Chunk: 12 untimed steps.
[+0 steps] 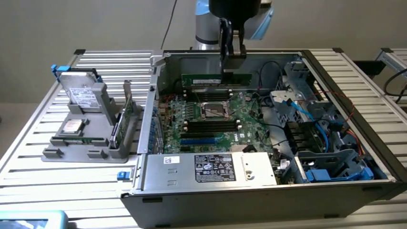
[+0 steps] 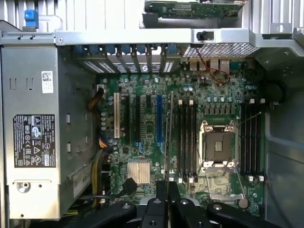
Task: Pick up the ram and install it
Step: 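Pick up the ram and move it above insertion slot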
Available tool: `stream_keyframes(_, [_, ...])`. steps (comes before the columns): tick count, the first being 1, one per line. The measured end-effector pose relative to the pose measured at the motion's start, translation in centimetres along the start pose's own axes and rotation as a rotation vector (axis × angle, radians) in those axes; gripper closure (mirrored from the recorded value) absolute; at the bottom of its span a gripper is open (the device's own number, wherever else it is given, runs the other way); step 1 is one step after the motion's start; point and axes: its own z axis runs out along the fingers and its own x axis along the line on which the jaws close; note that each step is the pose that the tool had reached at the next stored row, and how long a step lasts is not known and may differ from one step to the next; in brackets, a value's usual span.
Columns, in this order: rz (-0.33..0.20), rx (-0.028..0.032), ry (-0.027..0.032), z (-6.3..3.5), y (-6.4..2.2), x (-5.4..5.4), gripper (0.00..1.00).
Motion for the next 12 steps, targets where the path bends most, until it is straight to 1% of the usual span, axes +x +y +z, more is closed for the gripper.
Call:
stream_keyframes(5, [-0.006,0.0,0.0001,0.22,0.03,-1.2,0.87])
stream_keyframes(12, [-0.012,0.0,-0.0001,0.57,0.07,-2.2,0.87])
